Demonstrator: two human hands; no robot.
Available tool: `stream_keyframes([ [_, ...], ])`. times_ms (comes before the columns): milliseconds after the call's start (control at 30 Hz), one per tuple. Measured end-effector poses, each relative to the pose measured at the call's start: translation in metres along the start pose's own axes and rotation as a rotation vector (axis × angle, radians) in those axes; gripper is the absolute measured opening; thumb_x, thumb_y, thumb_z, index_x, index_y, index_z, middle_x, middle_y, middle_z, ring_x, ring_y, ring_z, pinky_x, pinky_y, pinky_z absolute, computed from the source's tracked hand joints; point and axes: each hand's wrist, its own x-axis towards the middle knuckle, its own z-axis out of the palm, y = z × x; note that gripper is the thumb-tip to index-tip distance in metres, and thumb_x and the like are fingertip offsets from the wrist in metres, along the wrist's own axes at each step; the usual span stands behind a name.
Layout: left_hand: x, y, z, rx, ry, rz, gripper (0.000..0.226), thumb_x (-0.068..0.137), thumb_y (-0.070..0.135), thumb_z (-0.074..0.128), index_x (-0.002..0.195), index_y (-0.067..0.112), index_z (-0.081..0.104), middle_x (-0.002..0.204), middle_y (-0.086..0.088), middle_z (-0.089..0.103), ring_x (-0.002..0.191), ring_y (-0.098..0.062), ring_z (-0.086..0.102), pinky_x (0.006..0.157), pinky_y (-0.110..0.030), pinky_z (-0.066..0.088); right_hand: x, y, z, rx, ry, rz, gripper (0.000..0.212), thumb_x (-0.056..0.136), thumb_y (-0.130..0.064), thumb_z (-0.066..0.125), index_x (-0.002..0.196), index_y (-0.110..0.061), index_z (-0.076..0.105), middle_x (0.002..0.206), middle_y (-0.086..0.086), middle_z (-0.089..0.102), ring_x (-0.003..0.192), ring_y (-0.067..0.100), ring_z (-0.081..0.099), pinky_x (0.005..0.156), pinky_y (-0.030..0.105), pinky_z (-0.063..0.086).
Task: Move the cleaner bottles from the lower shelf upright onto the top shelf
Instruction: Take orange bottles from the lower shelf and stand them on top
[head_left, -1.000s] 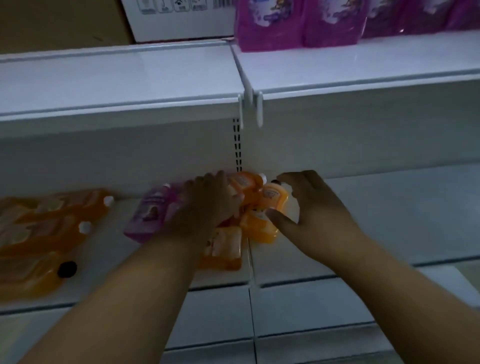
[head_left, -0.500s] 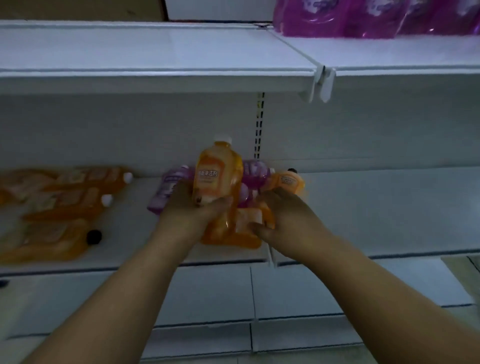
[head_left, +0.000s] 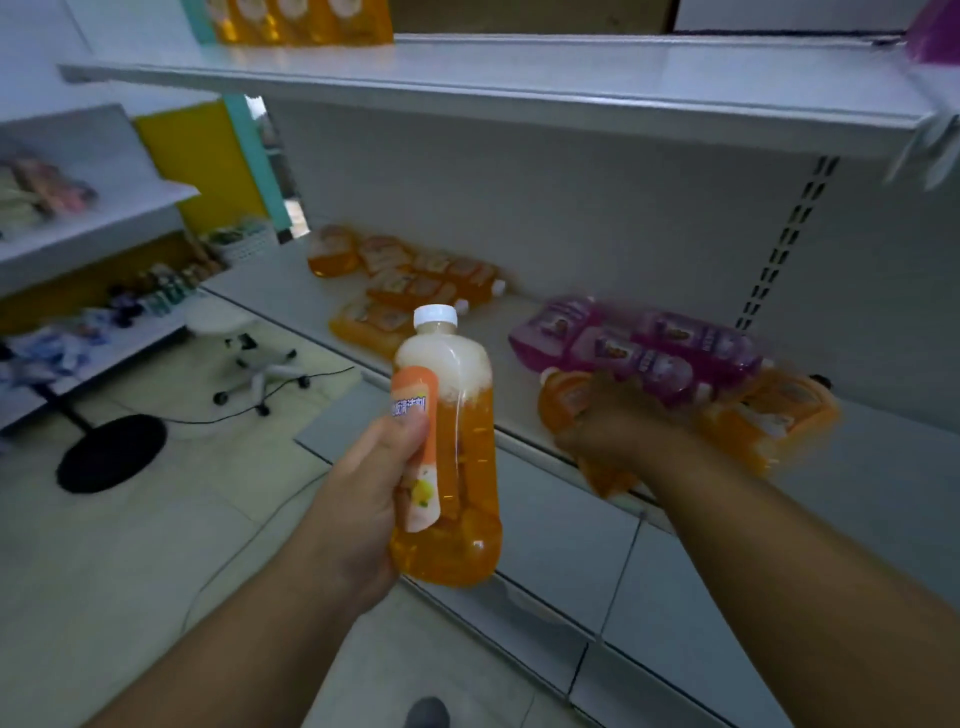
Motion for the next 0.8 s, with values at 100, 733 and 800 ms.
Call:
stream_keyframes([
  [100, -0.017, 0.009, -0.011, 0.038, 0.013, 0.087, 0.065, 0.068, 0.060, 0.072, 0.122, 0.024, 0.065, 0.105, -0.013, 0.074, 0.095, -0.031, 0.073, 0.072, -0.043, 0.058, -0.009, -0.019, 0.001, 0.087, 0.009, -0.049, 0.098, 0.065, -0.056, 0.071, 0.144, -0.012, 0.034, 0.134, 0.012, 0.054, 0.117, 0.032, 0.055, 0.094, 0.037, 0.047],
  [733, -0.045, 0.196, -0.223, 0.160, -0.003, 0.710, 0.067, 0.068, 0.061, 0.074, 0.129, 0.058, 0.047, 0.113, 0.008, 0.071, 0.101, -0.023, 0.071, 0.074, -0.047, 0.060, -0.154, -0.310, -0.064, 0.671, 0.917, -0.602, 0.108, 0.056, -0.067, 0.076, 0.142, -0.052, 0.012, 0.121, -0.008, 0.036, 0.102, 0.015, 0.053, 0.076, 0.041, 0.057],
  [800, -0.036, 0.221, -0.236, 0.169, -0.021, 0.709, 0.061, 0.065, 0.066, 0.073, 0.121, 0.066, 0.048, 0.110, 0.013, 0.071, 0.099, -0.019, 0.072, 0.071, -0.045, 0.061, -0.154, -0.326, -0.082, 0.673, 0.980, -0.601, 0.107, 0.057, -0.063, 0.078, 0.141, -0.051, 0.013, 0.122, -0.009, 0.036, 0.099, 0.009, 0.052, 0.073, 0.032, 0.055],
])
